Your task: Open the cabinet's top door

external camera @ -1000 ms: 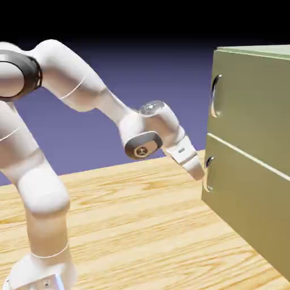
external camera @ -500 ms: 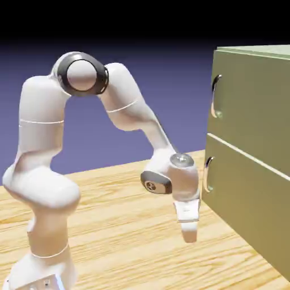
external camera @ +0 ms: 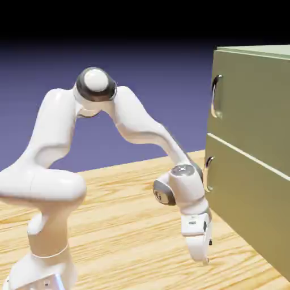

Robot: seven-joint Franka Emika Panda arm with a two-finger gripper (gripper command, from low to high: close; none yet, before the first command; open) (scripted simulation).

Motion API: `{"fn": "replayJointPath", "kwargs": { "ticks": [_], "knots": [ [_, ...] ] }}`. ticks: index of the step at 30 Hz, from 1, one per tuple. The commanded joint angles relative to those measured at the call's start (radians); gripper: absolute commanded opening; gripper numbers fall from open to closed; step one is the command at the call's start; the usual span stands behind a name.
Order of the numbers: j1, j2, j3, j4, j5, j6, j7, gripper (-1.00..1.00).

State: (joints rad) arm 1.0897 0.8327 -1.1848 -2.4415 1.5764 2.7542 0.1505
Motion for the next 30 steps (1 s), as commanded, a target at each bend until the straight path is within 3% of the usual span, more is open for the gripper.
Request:
{"fn": "replayJointPath", "kwargs": {
  "ticks": [1,23,29,30],
  "knots": [
    [0.028,0.036,-0.031,0.010,0.041,-0.007,-0.015,0.00],
    [0.632,0.823,-0.695,0.216,0.925,-0.166,-0.346,0.00],
    [0.487,0.810,-0.683,0.373,0.953,-0.152,-0.334,0.00],
    [0.487,0.810,-0.683,0.373,0.953,-0.152,-0.334,-1.00]
  ]
}}
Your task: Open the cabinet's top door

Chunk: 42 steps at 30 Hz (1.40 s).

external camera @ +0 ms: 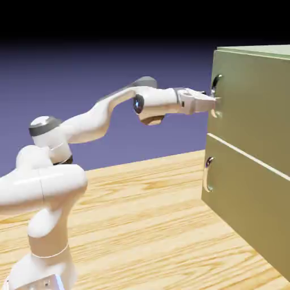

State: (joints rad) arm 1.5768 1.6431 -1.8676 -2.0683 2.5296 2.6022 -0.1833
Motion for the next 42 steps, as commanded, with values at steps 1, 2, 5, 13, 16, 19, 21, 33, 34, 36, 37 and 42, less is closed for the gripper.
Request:
{"fn": "replayJointPath", "kwargs": {
  "ticks": [1,2,5,13,16,19,21,33,34,36,37,42],
  "knots": [
    [0.000,0.000,0.000,0.000,0.000,0.000,0.000,-1.00],
    [0.023,0.005,-0.006,-0.036,0.015,-0.027,-0.019,-1.00],
    [0.091,0.019,-0.025,-0.145,0.054,-0.113,-0.072,-1.00],
    [0.266,0.035,-0.087,-0.435,0.102,-0.358,-0.197,-1.00],
    [0.326,0.036,-0.122,-0.544,0.097,-0.462,-0.241,-1.00],
    [0.378,0.035,-0.172,-0.652,0.077,-0.577,-0.283,-1.00],
    [0.406,0.034,-0.216,-0.724,0.052,-0.663,-0.312,-1.00],
    [0.335,-0.018,-0.570,-0.974,-0.229,-1.185,-0.471,-1.00],
    [0.314,-0.031,-0.602,-0.981,-0.260,-1.228,-0.486,-1.00],
    [0.266,-0.063,-0.665,-0.990,-0.325,-1.315,-0.521,-1.00],
    [0.240,-0.083,-0.695,-0.991,-0.359,-1.359,-0.541,-1.00],
    [0.096,-0.224,-0.832,-0.967,-0.556,-1.575,-0.668,-1.00]
  ]
}}
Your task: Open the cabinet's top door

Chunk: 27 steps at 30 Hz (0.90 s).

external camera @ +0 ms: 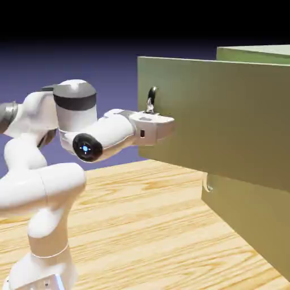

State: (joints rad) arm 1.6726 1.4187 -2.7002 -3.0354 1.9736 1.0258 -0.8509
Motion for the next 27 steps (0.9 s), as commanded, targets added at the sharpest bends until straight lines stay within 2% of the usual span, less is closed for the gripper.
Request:
{"fn": "replayJointPath", "kwargs": {
  "ticks": [1,11,27],
  "knots": [
    [-0.029,-0.036,-0.022,0.011,-0.043,-0.039,-0.031,-1.00],
    [-0.214,-0.398,-0.132,0.180,-0.438,-0.274,-0.345,-1.00],
    [-0.267,-0.978,-0.183,0.593,-0.930,-0.362,-0.700,-1.00]
  ]
}}
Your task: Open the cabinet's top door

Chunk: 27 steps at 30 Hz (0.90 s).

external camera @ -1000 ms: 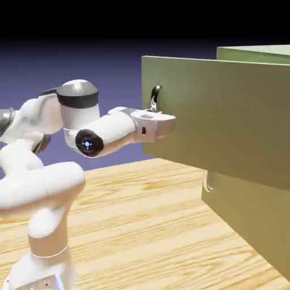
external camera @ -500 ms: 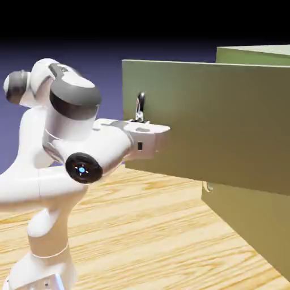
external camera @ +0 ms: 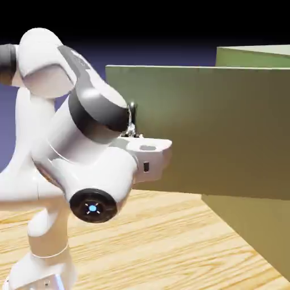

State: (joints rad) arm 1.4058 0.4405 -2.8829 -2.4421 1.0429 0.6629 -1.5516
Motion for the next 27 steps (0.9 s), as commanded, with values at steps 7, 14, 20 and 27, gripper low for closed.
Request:
{"fn": "replayJointPath", "kwargs": {
  "ticks": [7,14,20,27],
  "knots": [
    [0.010,-0.252,-0.002,0.243,-0.152,-0.043,-0.069,-1.00],
    [0.025,-0.477,0.012,0.496,-0.254,-0.105,-0.087,-1.00],
    [0.041,-0.652,0.029,0.714,-0.308,-0.169,-0.069,-1.00],
    [0.068,-0.841,0.049,0.968,-0.333,-0.252,-0.014,-1.00]
  ]
}}
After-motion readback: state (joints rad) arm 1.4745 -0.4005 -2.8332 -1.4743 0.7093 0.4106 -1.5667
